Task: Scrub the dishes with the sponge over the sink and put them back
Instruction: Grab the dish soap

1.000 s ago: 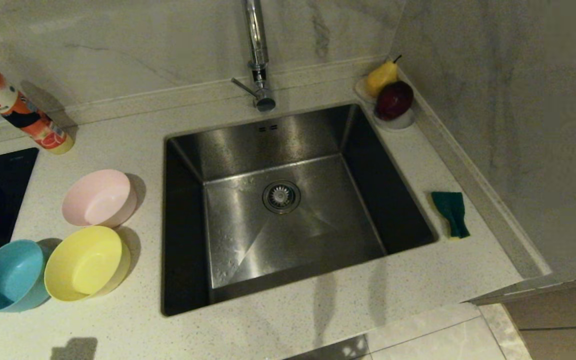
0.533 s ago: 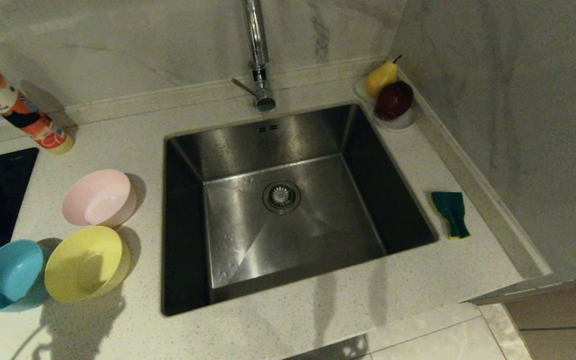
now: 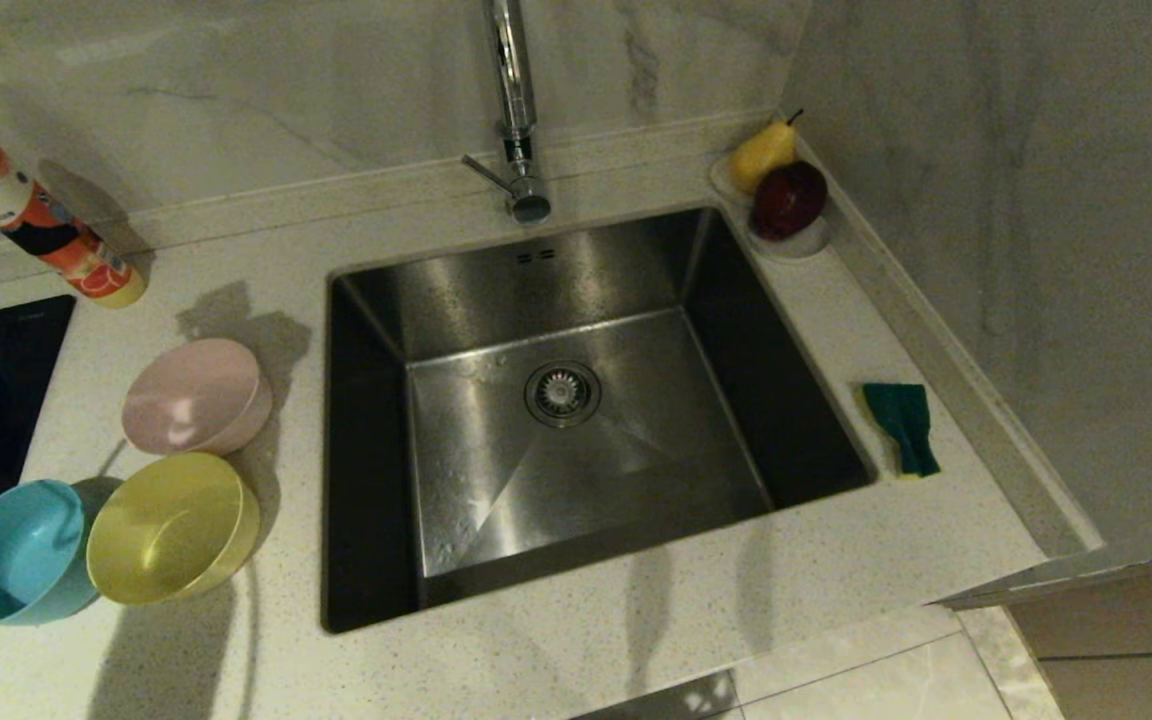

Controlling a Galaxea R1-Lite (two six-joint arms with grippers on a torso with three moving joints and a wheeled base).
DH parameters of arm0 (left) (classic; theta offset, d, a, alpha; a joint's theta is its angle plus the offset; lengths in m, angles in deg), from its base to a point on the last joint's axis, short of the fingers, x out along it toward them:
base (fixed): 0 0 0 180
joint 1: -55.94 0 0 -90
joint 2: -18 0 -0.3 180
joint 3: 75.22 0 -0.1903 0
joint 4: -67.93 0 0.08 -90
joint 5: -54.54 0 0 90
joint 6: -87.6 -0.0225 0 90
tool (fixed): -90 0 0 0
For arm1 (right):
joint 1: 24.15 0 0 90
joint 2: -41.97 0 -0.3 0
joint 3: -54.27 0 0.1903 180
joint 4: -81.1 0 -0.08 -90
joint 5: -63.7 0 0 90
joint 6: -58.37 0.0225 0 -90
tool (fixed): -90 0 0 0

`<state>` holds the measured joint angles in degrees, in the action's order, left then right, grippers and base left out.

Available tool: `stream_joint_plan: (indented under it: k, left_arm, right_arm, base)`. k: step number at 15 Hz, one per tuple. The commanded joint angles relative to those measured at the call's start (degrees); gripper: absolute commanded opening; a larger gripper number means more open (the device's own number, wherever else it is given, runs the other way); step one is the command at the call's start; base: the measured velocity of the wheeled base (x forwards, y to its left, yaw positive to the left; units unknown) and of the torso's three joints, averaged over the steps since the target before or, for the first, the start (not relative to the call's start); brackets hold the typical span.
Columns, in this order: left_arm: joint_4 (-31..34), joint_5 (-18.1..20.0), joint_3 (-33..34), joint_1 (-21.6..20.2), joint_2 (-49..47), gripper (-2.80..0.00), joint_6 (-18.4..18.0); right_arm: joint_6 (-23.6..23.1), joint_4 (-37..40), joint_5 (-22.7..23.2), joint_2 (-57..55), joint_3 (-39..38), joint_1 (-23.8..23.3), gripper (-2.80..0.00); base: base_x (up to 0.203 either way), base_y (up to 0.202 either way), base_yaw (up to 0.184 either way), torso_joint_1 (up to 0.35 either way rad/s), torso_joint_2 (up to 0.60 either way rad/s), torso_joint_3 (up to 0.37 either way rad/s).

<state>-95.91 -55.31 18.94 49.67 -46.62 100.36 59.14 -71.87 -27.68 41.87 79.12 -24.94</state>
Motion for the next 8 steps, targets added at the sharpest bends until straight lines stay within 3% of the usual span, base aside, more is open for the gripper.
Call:
stream_joint_plan:
  k: [1, 6, 7, 8]
  left_arm:
    - [-0.4, 0.2, -5.2, -3.2, -15.5, -2.80, 1.6]
    - [-1.4, 2.3, -12.4, -8.2, -32.1, -2.80, 7.5]
    - [-1.4, 2.4, -13.9, -8.7, -34.4, 0.00, 8.5]
    - [-1.5, 2.5, -15.1, -9.1, -36.5, 0.00, 9.0]
  right_arm:
    - [0.0, 0.0, 0.0, -0.1, 0.0, 0.0, -2.80]
    - [0.0, 0.0, 0.0, 0.0, 0.0, 0.0, -2.80]
    - [0.0, 0.0, 0.0, 0.0, 0.0, 0.0, -2.80]
    - [-0.1, 0.0, 0.0, -0.1, 0.0, 0.0, -2.80]
  base:
    - [0.000, 0.000, 0.000, 0.000, 0.00, 0.000]
    - [0.000, 0.000, 0.000, 0.000, 0.00, 0.000]
    - [0.000, 0.000, 0.000, 0.000, 0.00, 0.000]
    - [0.000, 0.000, 0.000, 0.000, 0.00, 0.000]
